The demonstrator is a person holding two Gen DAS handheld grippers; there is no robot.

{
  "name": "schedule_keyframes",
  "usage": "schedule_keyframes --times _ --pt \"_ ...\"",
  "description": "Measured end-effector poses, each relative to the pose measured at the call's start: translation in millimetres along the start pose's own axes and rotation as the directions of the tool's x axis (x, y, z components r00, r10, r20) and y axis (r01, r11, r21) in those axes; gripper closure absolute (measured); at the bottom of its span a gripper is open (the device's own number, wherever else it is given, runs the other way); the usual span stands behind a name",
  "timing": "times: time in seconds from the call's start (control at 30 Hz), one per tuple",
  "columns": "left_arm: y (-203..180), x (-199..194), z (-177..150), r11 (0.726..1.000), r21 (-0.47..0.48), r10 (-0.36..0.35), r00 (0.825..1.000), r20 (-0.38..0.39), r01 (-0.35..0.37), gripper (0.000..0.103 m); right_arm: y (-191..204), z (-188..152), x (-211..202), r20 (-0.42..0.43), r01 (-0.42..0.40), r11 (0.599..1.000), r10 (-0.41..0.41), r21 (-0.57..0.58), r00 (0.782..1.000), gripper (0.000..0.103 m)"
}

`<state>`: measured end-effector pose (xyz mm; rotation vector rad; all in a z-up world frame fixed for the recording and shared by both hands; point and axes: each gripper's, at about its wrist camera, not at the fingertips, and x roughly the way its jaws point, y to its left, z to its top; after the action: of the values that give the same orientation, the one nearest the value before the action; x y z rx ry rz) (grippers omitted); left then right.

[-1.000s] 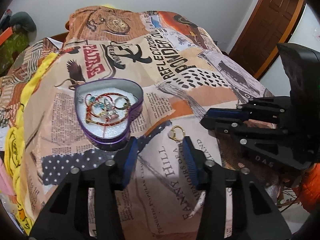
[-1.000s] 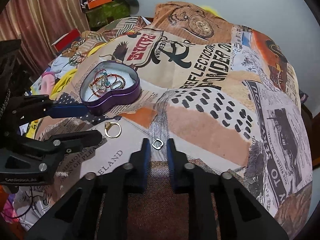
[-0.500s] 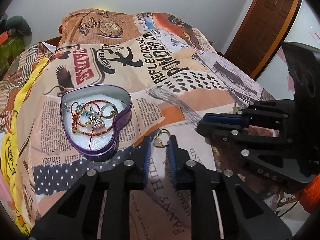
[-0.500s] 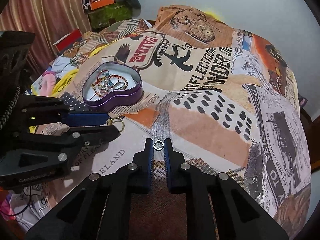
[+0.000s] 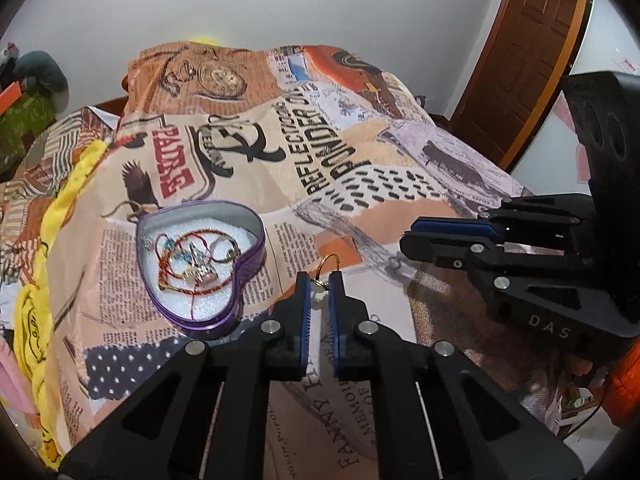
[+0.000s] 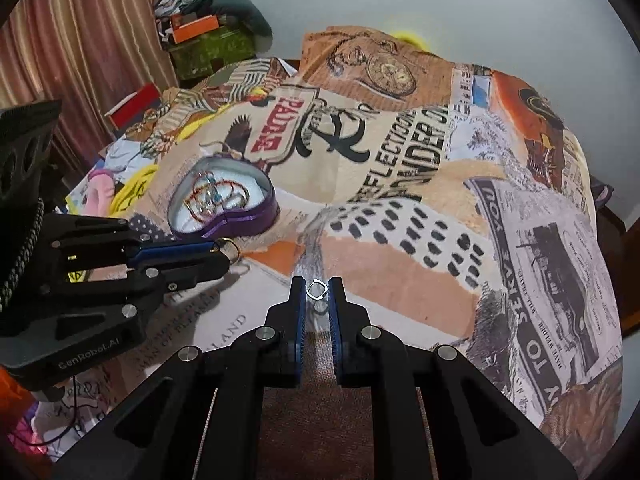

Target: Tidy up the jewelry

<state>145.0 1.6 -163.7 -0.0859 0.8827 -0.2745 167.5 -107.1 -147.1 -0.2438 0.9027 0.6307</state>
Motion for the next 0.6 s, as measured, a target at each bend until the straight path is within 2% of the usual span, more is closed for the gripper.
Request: schedule_keyframes --times 0.3,0.6 --pt "20 -34 15 0.998 -0.035 0.050 0.995 0.091 -0.047 0.096 14 25 -20 0.087 -0.022 1.000 0.023 -0.016 0.996 0.093" --pt "61 -67 25 0.988 -0.095 0.141 0.975 0.172 -0.126 0.096 39 51 -18 0.133 -0.067 0.996 0.073 -0.055 0.988 0.093"
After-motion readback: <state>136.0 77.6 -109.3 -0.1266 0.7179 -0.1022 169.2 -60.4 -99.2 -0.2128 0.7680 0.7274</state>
